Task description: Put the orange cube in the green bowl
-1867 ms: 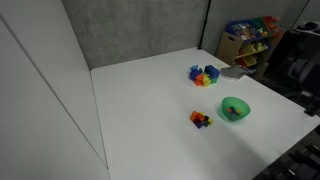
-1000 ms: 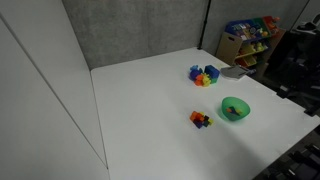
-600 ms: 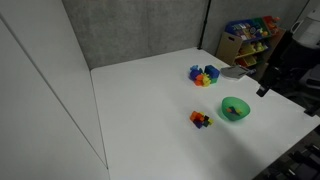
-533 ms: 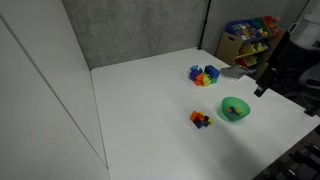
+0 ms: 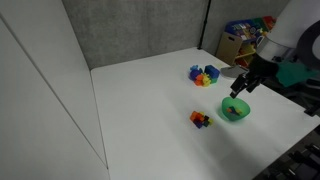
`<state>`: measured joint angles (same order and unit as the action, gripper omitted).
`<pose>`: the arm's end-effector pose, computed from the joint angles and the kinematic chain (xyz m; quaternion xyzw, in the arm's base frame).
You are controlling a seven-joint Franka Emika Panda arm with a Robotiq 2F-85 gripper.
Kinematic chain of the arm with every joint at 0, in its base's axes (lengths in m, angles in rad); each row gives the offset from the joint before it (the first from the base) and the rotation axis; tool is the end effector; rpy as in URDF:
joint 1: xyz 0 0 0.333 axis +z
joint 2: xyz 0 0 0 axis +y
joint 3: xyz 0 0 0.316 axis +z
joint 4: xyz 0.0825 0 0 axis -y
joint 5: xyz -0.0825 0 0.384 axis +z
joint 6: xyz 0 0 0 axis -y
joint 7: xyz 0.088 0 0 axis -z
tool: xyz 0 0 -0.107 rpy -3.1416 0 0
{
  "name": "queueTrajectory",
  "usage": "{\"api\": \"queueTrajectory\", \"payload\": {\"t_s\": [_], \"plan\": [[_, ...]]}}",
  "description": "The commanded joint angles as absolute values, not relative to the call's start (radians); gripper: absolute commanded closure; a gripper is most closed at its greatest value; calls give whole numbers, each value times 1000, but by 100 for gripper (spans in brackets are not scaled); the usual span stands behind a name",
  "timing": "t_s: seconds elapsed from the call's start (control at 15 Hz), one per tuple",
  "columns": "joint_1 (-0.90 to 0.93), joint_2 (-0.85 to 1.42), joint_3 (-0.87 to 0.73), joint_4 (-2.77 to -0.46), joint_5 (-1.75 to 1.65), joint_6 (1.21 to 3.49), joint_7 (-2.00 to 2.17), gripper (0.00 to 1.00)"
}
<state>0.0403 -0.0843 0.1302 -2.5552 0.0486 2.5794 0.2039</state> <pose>0.4515 0.0764 0.3081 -0.9978 0.0364 -0.0514 0.0185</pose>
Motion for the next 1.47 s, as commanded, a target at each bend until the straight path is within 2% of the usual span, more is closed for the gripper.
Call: {"api": "queueTrajectory", "payload": {"t_s": [0.0,0.53,1.4], "plan": [[51,88,117,-2450,-36,2667,191,0],[126,432,34,-2251,-149,2752,203,0],[206,741,-4,-1934,-108,2616,209,0]]}}
